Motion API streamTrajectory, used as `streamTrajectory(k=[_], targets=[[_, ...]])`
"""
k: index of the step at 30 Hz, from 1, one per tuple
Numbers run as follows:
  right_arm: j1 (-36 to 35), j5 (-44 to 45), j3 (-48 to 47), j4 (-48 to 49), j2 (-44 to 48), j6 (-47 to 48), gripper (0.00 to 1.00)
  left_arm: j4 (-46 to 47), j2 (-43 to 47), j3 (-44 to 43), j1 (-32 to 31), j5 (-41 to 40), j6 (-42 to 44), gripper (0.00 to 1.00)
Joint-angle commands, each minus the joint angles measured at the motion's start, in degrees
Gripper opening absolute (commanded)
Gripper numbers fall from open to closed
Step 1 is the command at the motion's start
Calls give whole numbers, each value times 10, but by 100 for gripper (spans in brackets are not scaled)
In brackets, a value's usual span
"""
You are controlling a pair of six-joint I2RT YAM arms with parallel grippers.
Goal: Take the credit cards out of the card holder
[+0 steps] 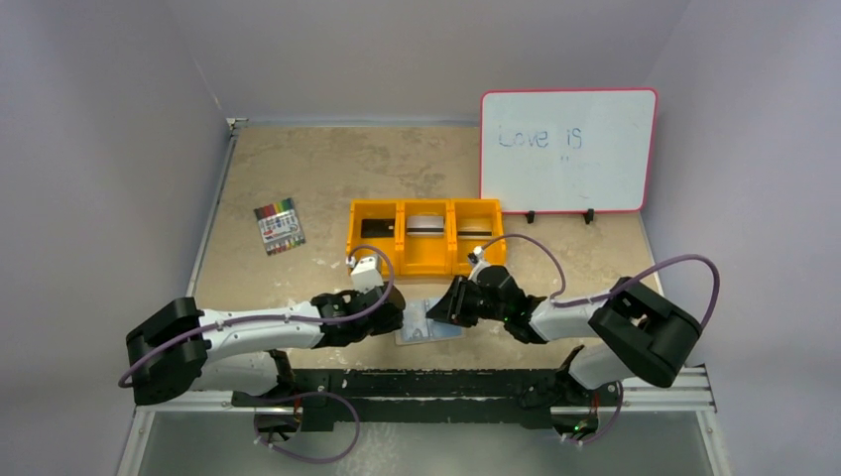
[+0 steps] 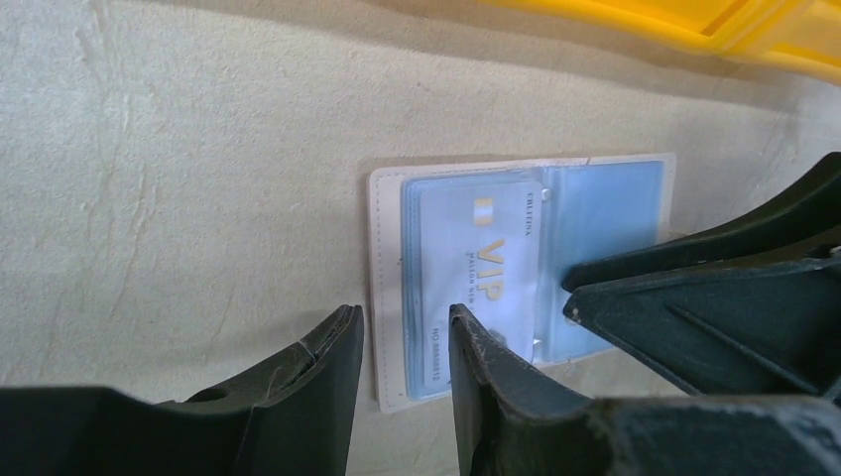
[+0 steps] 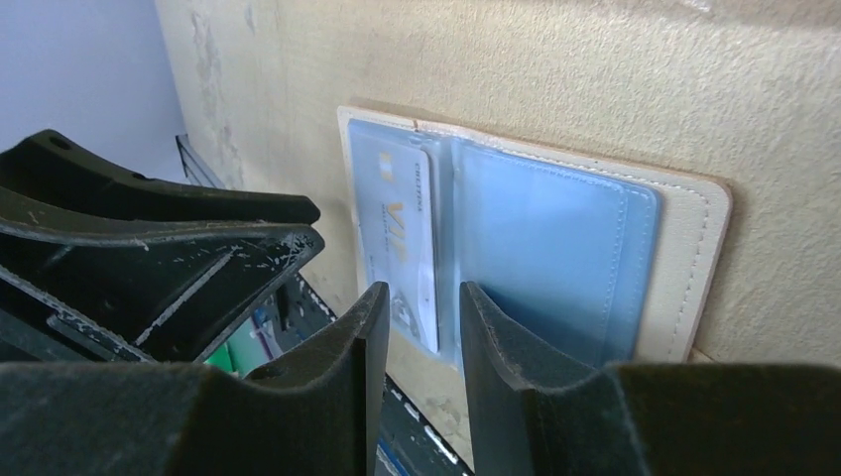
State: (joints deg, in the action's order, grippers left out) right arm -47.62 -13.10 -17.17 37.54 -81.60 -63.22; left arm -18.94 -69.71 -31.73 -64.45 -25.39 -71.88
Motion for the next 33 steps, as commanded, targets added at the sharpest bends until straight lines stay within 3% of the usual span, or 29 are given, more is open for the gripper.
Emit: streamTrajectory(k=[1, 8, 12, 16, 21, 24, 26, 28, 33], targets=[[-2, -37, -5, 38, -21, 11, 34, 55, 13, -9, 5, 7, 19, 37], [-2, -86, -6, 106, -97, 10, 28, 137, 36, 45, 6, 42, 20, 36], [-2, -98, 13, 188, -150, -35, 26, 135, -23, 50, 11, 65, 12, 32], [-2, -104, 37, 278, -201, -74, 20, 149, -81, 40, 11, 89, 19, 20], [-2, -121, 58, 410, -271, -119, 3, 126, -99, 36, 10, 83, 13, 2], [-2, -118, 66, 463, -298, -143, 3, 143, -94, 41, 10, 95, 15, 0], [-2, -111, 69, 483, -302, -153, 10, 142, -98, 39, 10, 99, 16, 0], [-2, -102, 65, 462, -285, -154, 17, 138, -100, 39, 8, 100, 18, 0], [-3, -16, 51, 274, -163, -117, 25, 129, -90, 39, 7, 96, 13, 0]])
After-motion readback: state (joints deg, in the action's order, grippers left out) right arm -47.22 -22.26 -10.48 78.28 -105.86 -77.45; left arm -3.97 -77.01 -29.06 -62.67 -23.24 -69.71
